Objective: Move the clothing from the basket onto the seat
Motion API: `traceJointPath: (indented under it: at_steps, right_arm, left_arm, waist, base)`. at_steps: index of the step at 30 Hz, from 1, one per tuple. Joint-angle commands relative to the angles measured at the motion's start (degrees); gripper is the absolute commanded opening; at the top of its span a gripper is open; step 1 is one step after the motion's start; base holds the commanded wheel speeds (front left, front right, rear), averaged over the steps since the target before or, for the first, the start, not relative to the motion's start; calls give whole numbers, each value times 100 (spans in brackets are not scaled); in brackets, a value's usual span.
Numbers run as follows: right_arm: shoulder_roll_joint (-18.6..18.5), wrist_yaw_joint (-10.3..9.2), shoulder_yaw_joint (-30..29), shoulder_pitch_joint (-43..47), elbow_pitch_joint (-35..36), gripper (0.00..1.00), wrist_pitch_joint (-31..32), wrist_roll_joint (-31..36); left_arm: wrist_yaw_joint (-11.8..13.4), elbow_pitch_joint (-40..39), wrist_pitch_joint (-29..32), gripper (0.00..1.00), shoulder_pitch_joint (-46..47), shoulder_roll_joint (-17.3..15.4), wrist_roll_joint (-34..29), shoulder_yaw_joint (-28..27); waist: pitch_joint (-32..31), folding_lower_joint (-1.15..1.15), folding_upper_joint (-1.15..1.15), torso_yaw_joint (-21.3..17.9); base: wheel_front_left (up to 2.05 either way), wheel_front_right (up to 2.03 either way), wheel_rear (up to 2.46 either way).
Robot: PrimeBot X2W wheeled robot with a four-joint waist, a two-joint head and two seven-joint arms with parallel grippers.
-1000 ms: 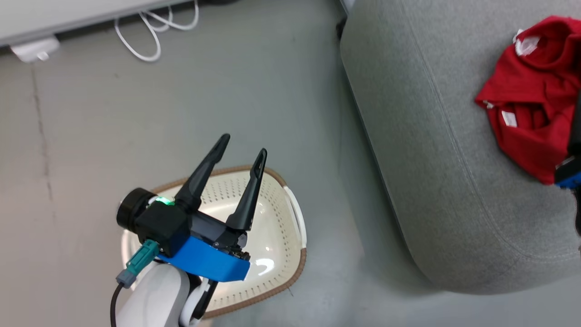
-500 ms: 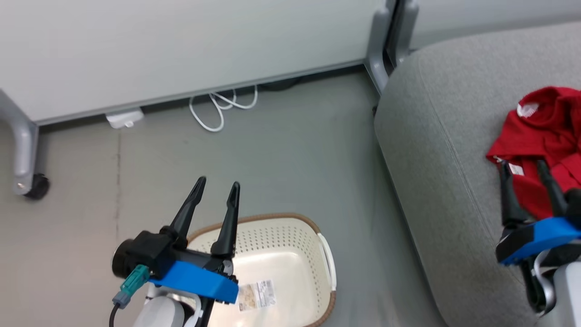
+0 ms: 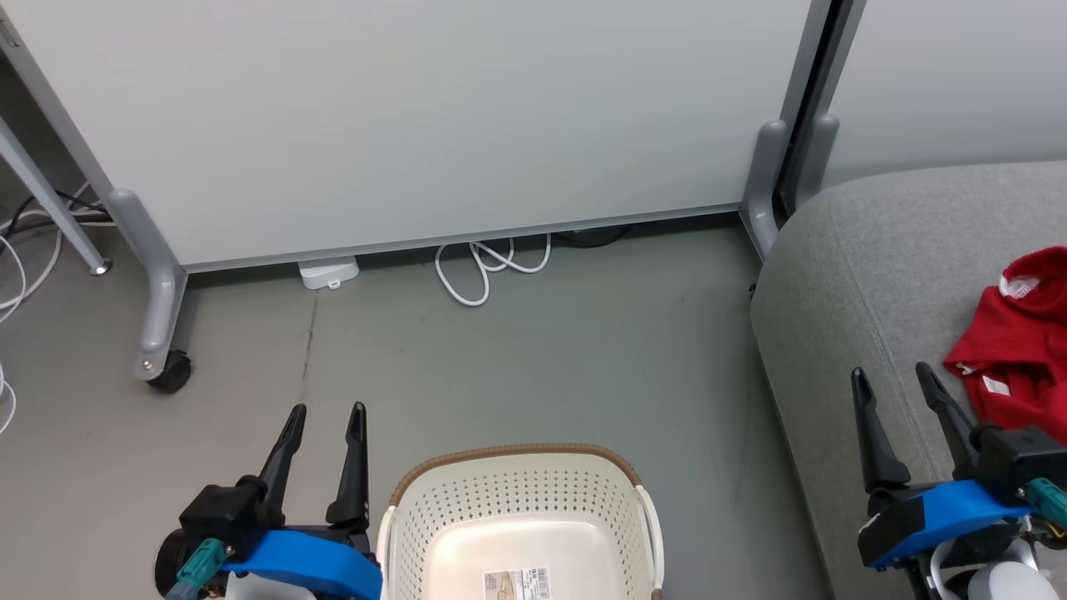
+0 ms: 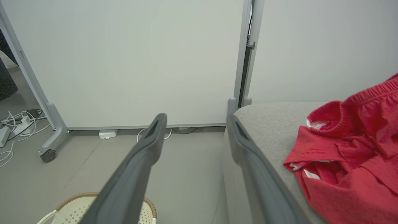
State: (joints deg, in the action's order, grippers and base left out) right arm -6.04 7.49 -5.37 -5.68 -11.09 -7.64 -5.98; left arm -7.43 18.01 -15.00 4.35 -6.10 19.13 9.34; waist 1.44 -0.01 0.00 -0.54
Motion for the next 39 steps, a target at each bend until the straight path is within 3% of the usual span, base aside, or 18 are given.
traceJointPath:
  at_steps: [1,31,32,39]
  right_arm:
    - [31,1,-10,124,60,100,7,34]
    - [263,1,5,318,66,100,-76,47]
    - [252,0,1,298,51,0,-49,25]
    - [290,0,-15,398,-314,0,-4,-104]
  left_arm:
    - [-5,38,-26,100,-74,12,-27,-70]
    - [-5,79,-26,100,-180,-30,93,-65]
    - [0,110,3,0,-194,-1,84,-85]
    - [0,400,61,0,-428,75,216,-105]
  waist:
    - [-107,1,0,98]
    - [-93,1,0,244]
    - [-94,1,0,243]
    - [-93,2,0,240]
  base:
    - [0,0,0]
    - [0,0,0]
    - [0,0,0]
    - [0,0,0]
